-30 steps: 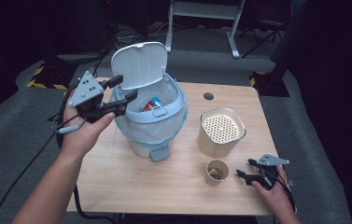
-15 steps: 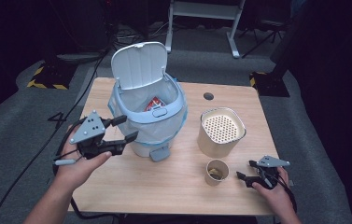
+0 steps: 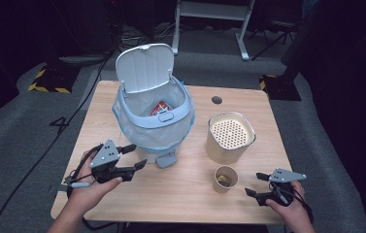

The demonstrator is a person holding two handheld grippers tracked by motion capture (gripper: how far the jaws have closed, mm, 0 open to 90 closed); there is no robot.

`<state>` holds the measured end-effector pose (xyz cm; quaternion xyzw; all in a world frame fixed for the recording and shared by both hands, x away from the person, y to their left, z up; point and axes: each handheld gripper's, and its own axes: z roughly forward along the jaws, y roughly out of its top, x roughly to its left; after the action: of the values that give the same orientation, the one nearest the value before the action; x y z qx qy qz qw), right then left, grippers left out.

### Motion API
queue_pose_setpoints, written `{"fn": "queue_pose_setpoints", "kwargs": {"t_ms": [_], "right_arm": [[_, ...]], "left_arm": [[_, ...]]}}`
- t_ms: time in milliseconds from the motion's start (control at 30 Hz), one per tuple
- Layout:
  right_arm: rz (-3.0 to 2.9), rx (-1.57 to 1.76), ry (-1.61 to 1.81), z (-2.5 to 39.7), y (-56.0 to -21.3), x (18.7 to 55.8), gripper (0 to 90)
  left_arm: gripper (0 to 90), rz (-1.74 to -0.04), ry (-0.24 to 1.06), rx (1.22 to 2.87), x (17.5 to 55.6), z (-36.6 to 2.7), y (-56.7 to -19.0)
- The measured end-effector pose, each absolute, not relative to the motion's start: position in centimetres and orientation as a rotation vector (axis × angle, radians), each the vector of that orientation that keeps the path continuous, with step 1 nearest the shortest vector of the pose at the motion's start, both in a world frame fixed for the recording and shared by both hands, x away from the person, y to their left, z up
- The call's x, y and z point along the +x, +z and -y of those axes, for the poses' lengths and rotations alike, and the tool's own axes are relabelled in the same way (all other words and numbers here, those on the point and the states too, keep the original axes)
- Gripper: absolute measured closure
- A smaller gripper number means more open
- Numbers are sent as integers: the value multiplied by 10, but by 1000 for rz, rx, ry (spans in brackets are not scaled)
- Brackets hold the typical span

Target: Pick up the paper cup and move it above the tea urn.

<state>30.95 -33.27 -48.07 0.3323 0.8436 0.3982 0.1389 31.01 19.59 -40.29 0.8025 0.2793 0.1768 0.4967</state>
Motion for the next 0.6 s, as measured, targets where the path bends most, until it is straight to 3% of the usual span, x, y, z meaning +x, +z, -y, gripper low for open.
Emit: {"fn": "queue_pose_setpoints", "kwargs": {"t_ms": [133, 600], "right_arm": [[-2476, 886, 1193, 324, -478, 304, 229], [-2453, 836, 1257, 301, -481, 294, 202]], "left_arm": [[378, -706, 444, 1972, 313, -193, -423], [390, -877, 326, 2038, 332, -191, -476]]}}
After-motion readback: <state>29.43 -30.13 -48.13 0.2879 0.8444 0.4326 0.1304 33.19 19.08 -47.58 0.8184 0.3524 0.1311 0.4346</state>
